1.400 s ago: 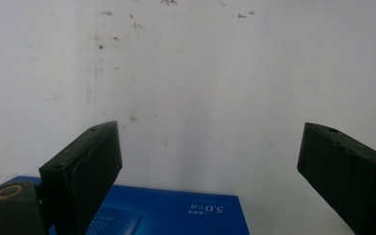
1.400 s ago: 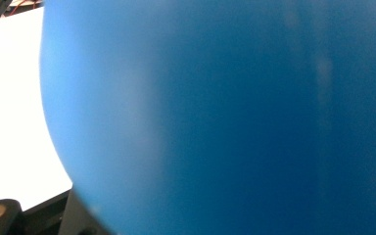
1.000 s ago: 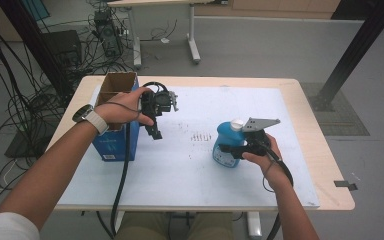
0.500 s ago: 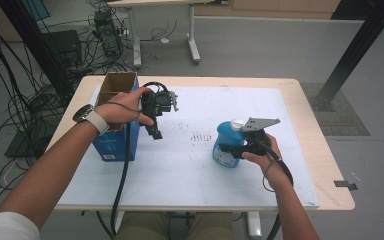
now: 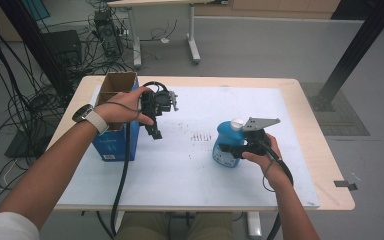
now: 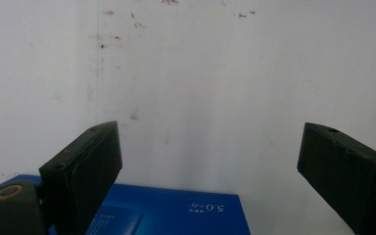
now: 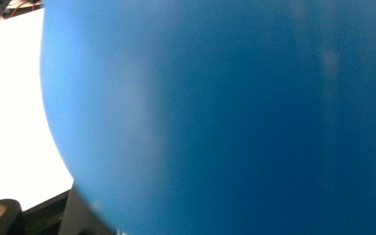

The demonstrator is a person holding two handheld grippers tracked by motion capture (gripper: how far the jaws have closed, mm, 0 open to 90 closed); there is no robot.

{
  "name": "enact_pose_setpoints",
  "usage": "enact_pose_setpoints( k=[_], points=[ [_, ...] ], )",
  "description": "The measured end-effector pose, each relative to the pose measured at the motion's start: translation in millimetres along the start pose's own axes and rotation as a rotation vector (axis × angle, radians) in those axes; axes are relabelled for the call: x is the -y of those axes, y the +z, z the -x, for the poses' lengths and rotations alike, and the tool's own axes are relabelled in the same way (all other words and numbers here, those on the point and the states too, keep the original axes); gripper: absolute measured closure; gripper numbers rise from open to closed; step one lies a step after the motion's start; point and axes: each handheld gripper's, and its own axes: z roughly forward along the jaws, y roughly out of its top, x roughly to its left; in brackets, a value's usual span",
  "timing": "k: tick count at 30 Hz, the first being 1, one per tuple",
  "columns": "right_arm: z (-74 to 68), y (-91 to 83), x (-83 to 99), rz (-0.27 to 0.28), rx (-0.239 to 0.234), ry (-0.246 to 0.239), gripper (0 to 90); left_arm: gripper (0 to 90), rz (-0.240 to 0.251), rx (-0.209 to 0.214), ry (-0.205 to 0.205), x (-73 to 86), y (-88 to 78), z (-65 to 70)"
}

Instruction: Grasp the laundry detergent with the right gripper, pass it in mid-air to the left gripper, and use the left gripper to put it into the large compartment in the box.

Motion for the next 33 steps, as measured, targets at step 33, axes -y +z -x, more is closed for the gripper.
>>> enact_pose_setpoints(
  k=[33],
  points=[
    [0.4,0.3,0.0,0.001,0.003,0.001,42.5,9.7,-0.001,-0.001,-0.009,1.6,-1.5,0.4]
  ],
)
